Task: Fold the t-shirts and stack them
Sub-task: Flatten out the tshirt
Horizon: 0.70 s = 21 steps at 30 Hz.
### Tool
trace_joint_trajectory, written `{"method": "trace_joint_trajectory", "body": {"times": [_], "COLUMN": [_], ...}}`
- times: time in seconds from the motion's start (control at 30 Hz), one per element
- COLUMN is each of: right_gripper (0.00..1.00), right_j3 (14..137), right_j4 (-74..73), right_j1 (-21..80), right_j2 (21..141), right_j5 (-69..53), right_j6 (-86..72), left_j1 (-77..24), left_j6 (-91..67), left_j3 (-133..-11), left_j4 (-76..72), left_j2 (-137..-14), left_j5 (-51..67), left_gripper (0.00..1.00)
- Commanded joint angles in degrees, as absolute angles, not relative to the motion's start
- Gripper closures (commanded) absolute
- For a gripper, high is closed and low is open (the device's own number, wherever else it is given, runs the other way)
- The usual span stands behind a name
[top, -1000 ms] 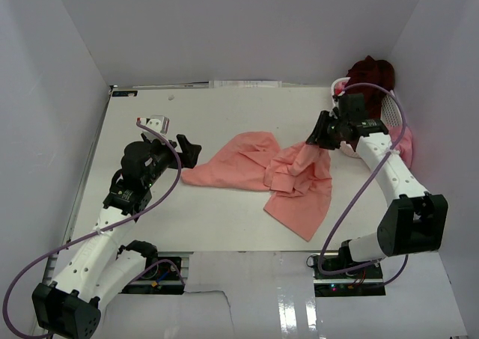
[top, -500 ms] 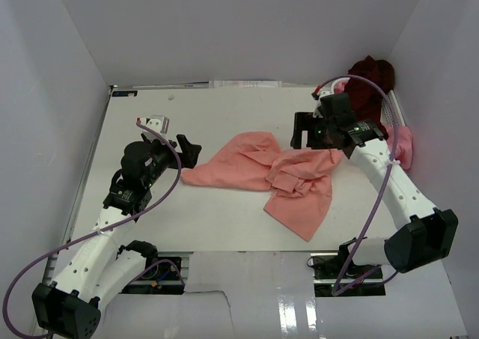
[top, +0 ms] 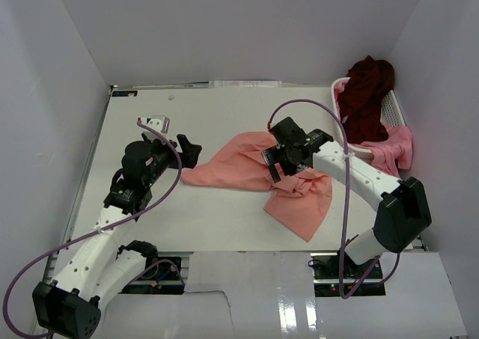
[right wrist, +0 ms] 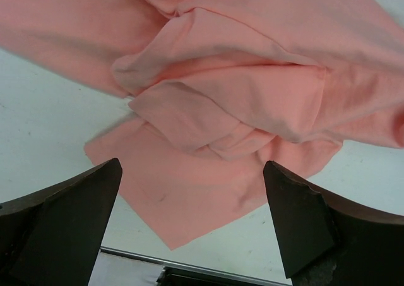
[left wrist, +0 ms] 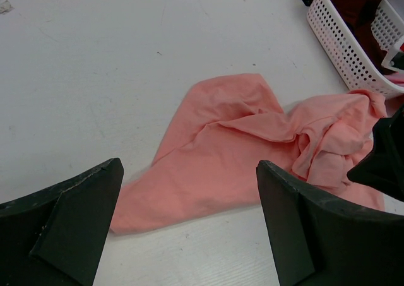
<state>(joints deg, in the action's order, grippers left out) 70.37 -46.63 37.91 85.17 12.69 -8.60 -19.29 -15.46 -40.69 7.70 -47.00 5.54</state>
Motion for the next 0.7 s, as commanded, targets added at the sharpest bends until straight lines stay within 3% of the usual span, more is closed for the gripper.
{"method": "trace_joint_trajectory", "body": {"times": [0.0, 0.13, 0.5, 0.67], "right_gripper": [0.00, 0.00, 0.24, 0.31], "right_j3": [70.40, 69.35, 73.91, 75.58], "right_j4": [-47.20, -44.92, -45.88, -45.79], "right_j1": [41.56, 44.91, 48.60, 49.57], "right_j2": [87.44, 90.61, 98.17, 100.10], "right_j5": [17.65, 18.89, 25.04, 28.12], "right_j6": [-9.31, -10.80, -18.54, -21.62], "left_j1": [-19.34, -19.34, -19.34, -19.34], "left_j6": [-14.94, -14.94, -14.85, -14.85], "left_j3": [-41.84, -41.75, -41.84, -41.84], "left_j4": [7.56, 7.56, 7.65, 7.65], "left_j2": [-46.93, -47.02, -47.11, -47.11], "left_j5": [5.98, 5.89, 5.98, 5.98], "left_gripper": [0.03, 0.03, 0.03, 0.03]}}
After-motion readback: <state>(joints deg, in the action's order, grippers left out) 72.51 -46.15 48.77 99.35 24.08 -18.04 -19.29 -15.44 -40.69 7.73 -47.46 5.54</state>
